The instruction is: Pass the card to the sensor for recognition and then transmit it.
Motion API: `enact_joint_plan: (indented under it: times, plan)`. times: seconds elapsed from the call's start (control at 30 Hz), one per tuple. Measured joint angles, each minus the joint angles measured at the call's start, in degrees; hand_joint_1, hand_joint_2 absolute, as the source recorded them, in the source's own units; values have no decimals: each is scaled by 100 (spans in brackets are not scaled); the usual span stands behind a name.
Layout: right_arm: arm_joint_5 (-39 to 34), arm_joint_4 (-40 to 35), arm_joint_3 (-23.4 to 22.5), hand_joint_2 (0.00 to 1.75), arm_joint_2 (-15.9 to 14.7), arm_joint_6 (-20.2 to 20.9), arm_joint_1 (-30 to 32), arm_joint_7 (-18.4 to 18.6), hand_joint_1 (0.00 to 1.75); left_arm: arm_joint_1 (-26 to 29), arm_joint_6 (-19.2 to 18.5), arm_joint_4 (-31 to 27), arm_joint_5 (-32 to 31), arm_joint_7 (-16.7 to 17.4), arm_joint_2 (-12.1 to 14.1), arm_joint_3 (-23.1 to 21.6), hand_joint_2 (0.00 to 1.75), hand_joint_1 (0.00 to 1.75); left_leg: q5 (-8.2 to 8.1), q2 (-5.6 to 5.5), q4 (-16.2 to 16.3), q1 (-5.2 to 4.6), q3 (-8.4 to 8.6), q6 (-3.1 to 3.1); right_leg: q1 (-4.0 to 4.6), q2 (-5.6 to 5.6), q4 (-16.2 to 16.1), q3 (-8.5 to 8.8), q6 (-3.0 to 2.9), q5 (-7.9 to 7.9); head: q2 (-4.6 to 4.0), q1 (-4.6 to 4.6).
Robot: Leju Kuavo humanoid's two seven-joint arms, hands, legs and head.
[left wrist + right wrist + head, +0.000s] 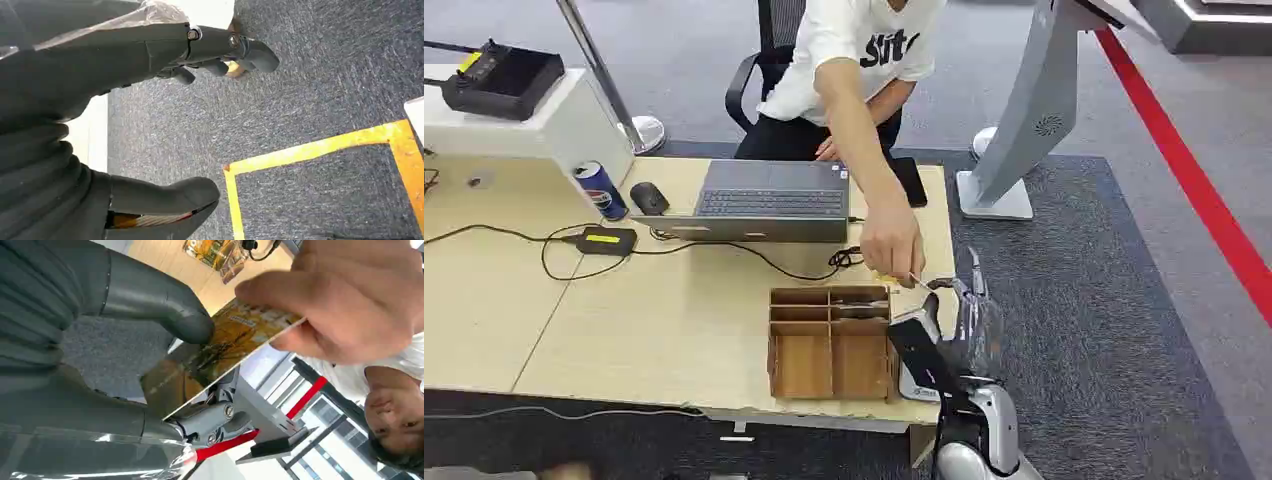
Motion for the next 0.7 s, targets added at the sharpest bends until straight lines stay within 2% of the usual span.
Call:
enact_joint_plan:
  times: [0.7]
  plan:
    - [-42,-11,0,175,-4,13,27,-17,175,0,-2,0,-11,-13,0,-2,175,0,0,0,0,0,0,0,0,0,0,-1,0,0,0,0]
